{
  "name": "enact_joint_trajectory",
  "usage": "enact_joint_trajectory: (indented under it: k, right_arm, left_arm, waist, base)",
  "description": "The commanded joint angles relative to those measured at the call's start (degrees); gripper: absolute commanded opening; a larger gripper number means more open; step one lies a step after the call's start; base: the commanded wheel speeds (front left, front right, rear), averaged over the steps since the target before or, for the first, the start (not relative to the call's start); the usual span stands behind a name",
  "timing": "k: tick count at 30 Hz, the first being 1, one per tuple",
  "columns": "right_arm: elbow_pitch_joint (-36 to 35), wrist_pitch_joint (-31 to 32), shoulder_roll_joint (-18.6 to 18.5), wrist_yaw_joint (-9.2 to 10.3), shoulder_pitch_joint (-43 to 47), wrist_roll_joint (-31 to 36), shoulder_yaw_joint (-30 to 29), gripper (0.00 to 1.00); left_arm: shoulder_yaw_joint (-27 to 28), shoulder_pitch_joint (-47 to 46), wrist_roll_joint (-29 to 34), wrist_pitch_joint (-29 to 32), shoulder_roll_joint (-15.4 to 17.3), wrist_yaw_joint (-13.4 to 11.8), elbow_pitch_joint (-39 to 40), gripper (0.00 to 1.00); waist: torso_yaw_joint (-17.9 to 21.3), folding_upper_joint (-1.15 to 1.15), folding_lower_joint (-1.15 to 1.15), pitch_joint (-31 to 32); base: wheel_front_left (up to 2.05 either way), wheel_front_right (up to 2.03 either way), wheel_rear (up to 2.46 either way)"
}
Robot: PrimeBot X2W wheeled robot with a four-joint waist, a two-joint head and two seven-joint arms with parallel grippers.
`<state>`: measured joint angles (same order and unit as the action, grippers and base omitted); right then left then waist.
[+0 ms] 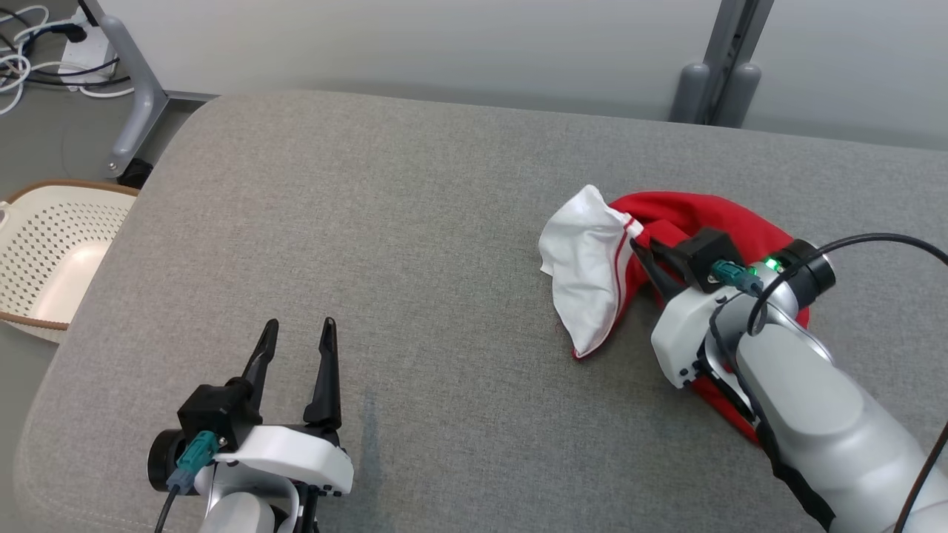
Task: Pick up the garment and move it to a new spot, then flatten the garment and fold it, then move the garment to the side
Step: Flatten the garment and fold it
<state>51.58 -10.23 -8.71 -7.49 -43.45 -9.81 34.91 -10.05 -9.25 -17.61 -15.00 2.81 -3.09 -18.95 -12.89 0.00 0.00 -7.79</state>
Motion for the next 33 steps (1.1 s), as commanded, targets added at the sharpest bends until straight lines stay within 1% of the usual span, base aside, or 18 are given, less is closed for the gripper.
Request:
enact_joint_trajectory:
  k: [1, 7, 11, 14, 17, 21, 25, 26, 27, 28, 29, 30, 33]
  right_arm:
    - [0.1, -0.8, 0.0, -0.01, -1.3, -0.3, 0.2, 0.00]
    - [-1.7, -4.4, 1.3, -0.01, -4.3, -0.4, -1.1, 0.00]
    - [-5.3, -5.0, 3.3, -0.01, -2.5, -1.2, -0.3, 0.00]
    - [-7.4, -5.0, 4.4, -0.01, 0.3, -2.3, 3.4, 0.00]
    - [-7.2, -5.0, 5.2, -0.01, 3.5, -4.2, 8.8, 0.00]
    - [-5.8, -5.0, 5.6, -0.01, 7.0, -7.0, 14.9, 0.00]
    - [-7.8, -5.0, 5.7, -0.01, 9.5, -10.4, 19.3, 0.00]
    - [-8.2, -5.0, 5.7, -0.01, 9.8, -10.8, 19.8, 0.09]
    - [-8.6, -5.0, 5.6, -0.01, 10.3, -11.3, 20.3, 0.34]
    - [-9.1, -5.0, 5.7, -0.01, 10.6, -11.7, 20.4, 0.53]
    - [-9.6, -5.0, 5.7, -0.01, 10.8, -12.0, 20.4, 0.94]
    - [-10.1, -5.0, 5.7, -0.01, 11.1, -12.0, 20.2, 1.00]
    - [-11.3, -5.0, 5.7, -0.01, 11.6, -11.9, 19.5, 1.00]
  left_arm:
    - [0.0, 0.3, 0.0, -0.3, 0.2, -0.1, 0.1, 1.00]
    - [-0.3, 0.0, 0.3, -0.3, 0.2, -0.1, 0.1, 1.00]
    - [-0.2, 0.5, 0.6, -0.3, 0.2, 0.0, 0.1, 1.00]
    - [0.3, 0.7, 0.7, -0.3, 0.2, 0.0, 0.2, 1.00]
    - [1.6, 0.6, 1.0, -0.3, 0.2, -0.2, 0.5, 1.00]
    - [3.0, 0.1, 1.3, -0.3, 0.2, -0.4, 1.4, 1.00]
    - [4.1, 0.1, 1.5, -0.3, 0.2, -0.3, 1.9, 1.00]
    - [4.3, 0.2, 1.6, -0.3, 0.2, -0.3, 2.0, 1.00]
    - [4.4, 0.4, 1.6, -0.3, 0.2, -0.2, 1.9, 1.00]
    - [4.4, 0.6, 1.5, -0.3, 0.2, -0.2, 1.9, 1.00]
    - [4.4, 0.8, 1.5, -0.3, 0.2, -0.1, 1.8, 1.00]
    - [4.4, 0.9, 1.5, -0.3, 0.2, -0.2, 1.8, 1.00]
    - [4.3, 1.1, 1.5, -0.3, 0.2, -0.3, 1.8, 1.00]
  waist:
    - [0.1, 0.00, 0.00, 0.2]
    - [0.7, 0.00, 0.00, 0.8]
    - [1.0, 0.00, 0.00, 1.3]
    - [1.2, 0.00, 0.00, 1.6]
    - [1.3, 0.00, 0.00, 1.7]
    - [0.9, 0.00, 0.00, 1.2]
    - [0.8, 0.00, 0.00, 0.8]
    - [0.9, 0.00, 0.00, 0.7]
    - [1.0, 0.00, 0.00, 0.7]
    - [1.2, 0.00, 0.00, 0.7]
    - [1.4, 0.00, 0.00, 0.7]
    - [1.7, 0.00, 0.00, 0.7]
    - [2.4, 0.00, 0.00, 0.8]
  base:
    - [0.00, 0.00, 0.00]
    - [0.00, 0.00, 0.00]
    - [0.00, 0.00, 0.00]
    - [0.00, 0.00, 0.00]
    - [0.00, 0.00, 0.00]
    - [0.00, 0.00, 0.00]
    - [0.00, 0.00, 0.00]
    - [0.00, 0.00, 0.00]
    - [0.00, 0.00, 0.00]
    - [0.00, 0.00, 0.00]
    - [0.00, 0.00, 0.00]
    - [0.00, 0.00, 0.00]
    - [0.00, 0.00, 0.00]
